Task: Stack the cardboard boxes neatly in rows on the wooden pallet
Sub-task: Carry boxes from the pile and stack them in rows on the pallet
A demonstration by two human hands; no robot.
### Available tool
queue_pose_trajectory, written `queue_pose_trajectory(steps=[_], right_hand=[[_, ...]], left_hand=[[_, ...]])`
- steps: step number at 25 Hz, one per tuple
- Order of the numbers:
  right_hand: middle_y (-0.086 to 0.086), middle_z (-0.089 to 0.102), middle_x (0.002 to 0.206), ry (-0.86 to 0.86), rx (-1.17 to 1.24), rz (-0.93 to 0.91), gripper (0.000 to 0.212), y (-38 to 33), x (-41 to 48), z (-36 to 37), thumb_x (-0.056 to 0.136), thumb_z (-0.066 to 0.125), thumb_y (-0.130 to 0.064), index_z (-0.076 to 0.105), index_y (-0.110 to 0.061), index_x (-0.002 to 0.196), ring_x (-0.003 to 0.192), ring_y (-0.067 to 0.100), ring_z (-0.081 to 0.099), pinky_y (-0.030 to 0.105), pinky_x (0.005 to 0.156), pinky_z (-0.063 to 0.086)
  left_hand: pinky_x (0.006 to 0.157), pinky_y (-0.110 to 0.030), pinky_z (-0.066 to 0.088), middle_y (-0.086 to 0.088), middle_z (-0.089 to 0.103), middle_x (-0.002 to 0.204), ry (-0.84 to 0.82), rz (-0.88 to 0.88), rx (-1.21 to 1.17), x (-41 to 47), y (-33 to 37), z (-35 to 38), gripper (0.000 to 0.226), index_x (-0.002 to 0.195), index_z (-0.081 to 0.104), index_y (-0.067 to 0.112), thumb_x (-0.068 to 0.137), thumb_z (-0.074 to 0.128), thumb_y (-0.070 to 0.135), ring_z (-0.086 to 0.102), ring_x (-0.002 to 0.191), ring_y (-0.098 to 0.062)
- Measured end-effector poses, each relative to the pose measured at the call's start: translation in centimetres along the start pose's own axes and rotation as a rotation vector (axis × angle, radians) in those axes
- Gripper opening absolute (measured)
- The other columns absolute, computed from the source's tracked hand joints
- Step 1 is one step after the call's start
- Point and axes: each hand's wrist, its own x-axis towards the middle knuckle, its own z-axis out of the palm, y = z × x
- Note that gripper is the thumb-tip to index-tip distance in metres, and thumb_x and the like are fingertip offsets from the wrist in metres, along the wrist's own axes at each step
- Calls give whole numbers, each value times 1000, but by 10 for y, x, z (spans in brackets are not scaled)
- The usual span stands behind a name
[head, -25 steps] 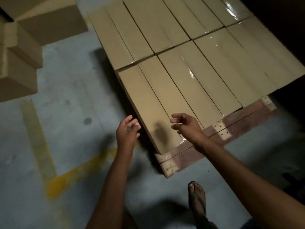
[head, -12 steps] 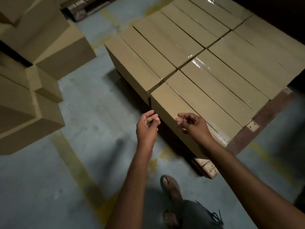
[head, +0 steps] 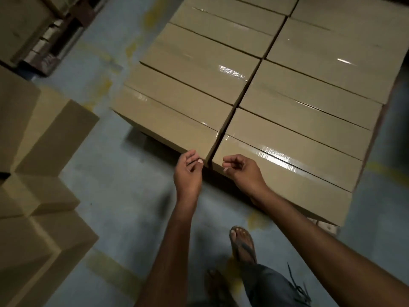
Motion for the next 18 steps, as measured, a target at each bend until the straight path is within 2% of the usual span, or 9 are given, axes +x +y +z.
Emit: queue_pose_trajectory(steps=[2, 4, 6, 8, 11, 13, 15, 18], right_hand=[[-11, 74, 97, 43, -32, 16, 30, -11, 20, 25, 87, 70, -4, 72, -27, 106, 93, 2, 69, 25, 91, 55], [-8, 73, 103, 71, -80, 17, 33, -20, 41, 51, 87, 70, -5, 72, -23, 115, 95, 5, 68, 26, 94, 54], [-3, 71, 120, 105, -183, 2, 41, -26, 65, 79, 86, 71, -9, 69, -21, 126, 109, 12, 64, 25, 100, 49], [-1, 63, 136, 166, -317, -37, 51, -24, 87, 107, 85, 73, -16, 64, -24, 135, 125, 20, 53, 24, 103, 40], [1, 42, 155, 224, -571, -78, 77, -14, 127, 147, 76, 81, -26, 51, -28, 147, 141, 26, 33, 35, 114, 32], [2, 28, 163, 206, -704, -49, 91, -12, 143, 176, 73, 84, -30, 41, -30, 153, 148, 26, 21, 44, 117, 31], [2, 22, 165, 187, -757, -70, 93, -20, 161, 208, 75, 82, -31, 35, -30, 155, 151, 25, 15, 47, 118, 29], [4, 24, 164, 127, -822, -242, 91, -51, 197, 265, 76, 78, -32, 34, -27, 156, 152, 26, 16, 49, 120, 29]], left_hand=[[86, -10, 51, -7, 67, 124, -39, 30, 77, 48, 4, -7, 38, 132, 59, 7, 95, 63, -2, 65, 109, -13], [97, -22, 51, -11, 66, 127, -78, 89, 147, 99, 4, -11, 40, 131, 60, 8, 93, 64, -3, 63, 116, -23], [107, -34, 47, -8, 64, 131, -93, 135, 257, 151, -2, -18, 42, 132, 59, 13, 92, 66, 1, 60, 123, -25], [111, -41, 44, -8, 60, 139, -78, 211, 373, 207, -11, -34, 47, 137, 56, 15, 92, 68, 9, 56, 129, -27], [112, -52, 41, -8, 50, 150, 14, 271, 568, 303, -18, -69, 58, 148, 47, 19, 94, 68, 22, 50, 137, -29], [116, -51, 33, -8, 46, 155, 33, 307, 695, 354, -16, -94, 63, 152, 43, 19, 94, 66, 28, 41, 143, -29], [119, -47, 25, -9, 40, 160, 22, 339, 799, 390, -9, -111, 67, 155, 39, 16, 96, 64, 34, 32, 149, -28], [121, -45, 17, -10, 29, 165, 41, 364, 901, 432, 1, -135, 71, 158, 31, 14, 99, 59, 42, 22, 153, -28]])
